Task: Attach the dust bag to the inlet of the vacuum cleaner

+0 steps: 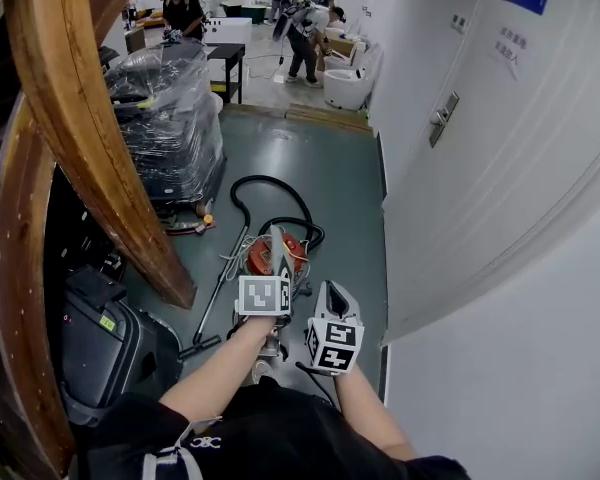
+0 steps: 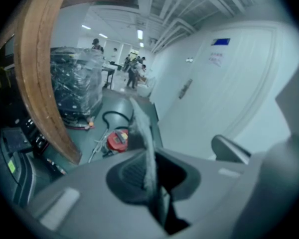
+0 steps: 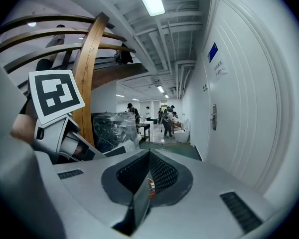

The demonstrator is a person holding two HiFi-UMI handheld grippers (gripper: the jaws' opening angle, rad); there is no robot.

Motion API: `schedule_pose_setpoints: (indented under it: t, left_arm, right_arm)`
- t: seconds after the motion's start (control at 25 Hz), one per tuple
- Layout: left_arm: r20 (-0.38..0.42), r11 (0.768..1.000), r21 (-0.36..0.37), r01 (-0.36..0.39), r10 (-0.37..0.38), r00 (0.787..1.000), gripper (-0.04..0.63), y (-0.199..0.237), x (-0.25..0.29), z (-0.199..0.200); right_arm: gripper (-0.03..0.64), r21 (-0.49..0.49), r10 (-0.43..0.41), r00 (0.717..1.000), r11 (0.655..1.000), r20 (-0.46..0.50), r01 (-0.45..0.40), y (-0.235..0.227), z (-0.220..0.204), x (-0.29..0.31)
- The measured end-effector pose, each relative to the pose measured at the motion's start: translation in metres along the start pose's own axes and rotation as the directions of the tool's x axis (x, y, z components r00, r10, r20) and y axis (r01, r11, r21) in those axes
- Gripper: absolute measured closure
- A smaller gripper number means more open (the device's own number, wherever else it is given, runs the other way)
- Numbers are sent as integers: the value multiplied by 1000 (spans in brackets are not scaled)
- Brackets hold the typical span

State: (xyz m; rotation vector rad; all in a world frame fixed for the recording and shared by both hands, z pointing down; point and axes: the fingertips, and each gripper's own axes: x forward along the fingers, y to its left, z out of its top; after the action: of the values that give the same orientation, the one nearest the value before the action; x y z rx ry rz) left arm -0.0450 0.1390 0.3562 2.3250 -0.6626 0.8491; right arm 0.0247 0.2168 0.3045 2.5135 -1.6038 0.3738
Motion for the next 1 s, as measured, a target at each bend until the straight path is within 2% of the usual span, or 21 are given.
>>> schedule_pose_setpoints:
  t: [0.32,0.6,1.0]
  left_arm:
    - [-4,1000,-4,1,-1,1000,566,15,35,41]
    - [2,1000,-26,-11,11,1000,566,40,58,67]
    - [-51,992,-112,-50,45,998,566,73,80,52]
  right_arm:
    - [620,2,-4,1000,1000,-15,4,-12,11,55]
    - [620,-14,21,999,1000,-38,-21,-4,11,96]
    - [620,-6,63,990,998,-126,-65,3,-14,122]
